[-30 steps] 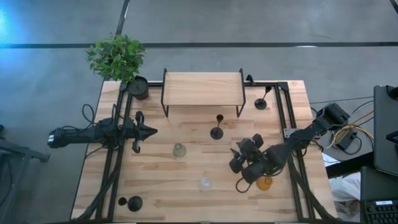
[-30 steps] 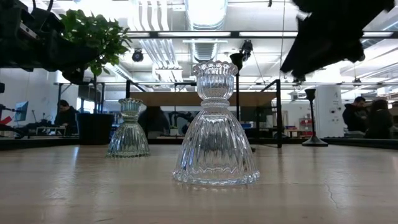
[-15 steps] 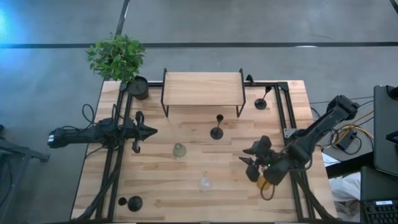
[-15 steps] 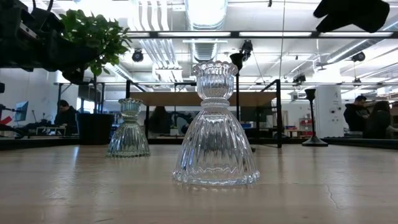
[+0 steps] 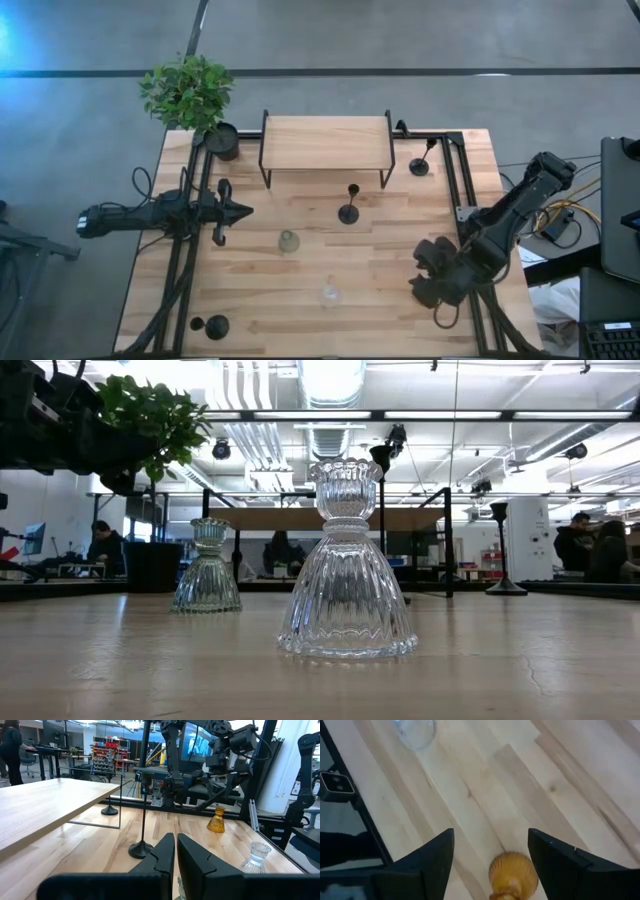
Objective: Pick & Place candle stick holders
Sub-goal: Put the orange candle holder on the shelf
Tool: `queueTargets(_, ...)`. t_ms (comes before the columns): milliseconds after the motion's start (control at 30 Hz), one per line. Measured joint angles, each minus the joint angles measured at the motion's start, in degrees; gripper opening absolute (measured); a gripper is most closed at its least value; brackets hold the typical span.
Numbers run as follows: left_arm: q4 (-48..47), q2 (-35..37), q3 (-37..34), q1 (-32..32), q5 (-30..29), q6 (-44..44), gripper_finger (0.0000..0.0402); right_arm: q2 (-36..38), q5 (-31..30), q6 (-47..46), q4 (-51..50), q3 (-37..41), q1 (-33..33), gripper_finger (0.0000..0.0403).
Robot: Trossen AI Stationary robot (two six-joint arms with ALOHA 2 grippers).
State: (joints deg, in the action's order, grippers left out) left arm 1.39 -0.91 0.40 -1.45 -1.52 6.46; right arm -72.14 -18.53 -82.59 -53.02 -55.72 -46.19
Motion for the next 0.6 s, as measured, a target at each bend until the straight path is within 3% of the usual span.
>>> queueTargets(433, 0.01, 0.01, 0.00, 0.01, 0.00, 0.00, 0.0026, -1.69, -0.78, -22.54, -6.78, 0.01, -13.61, 0.0234)
queueTargets(600, 0.00, 0.01, 0.01, 0.00, 0.00, 0.00, 0.0026, -4.00, 0.78, -25.02, -5.81, 0.00, -15.59, 0.0228)
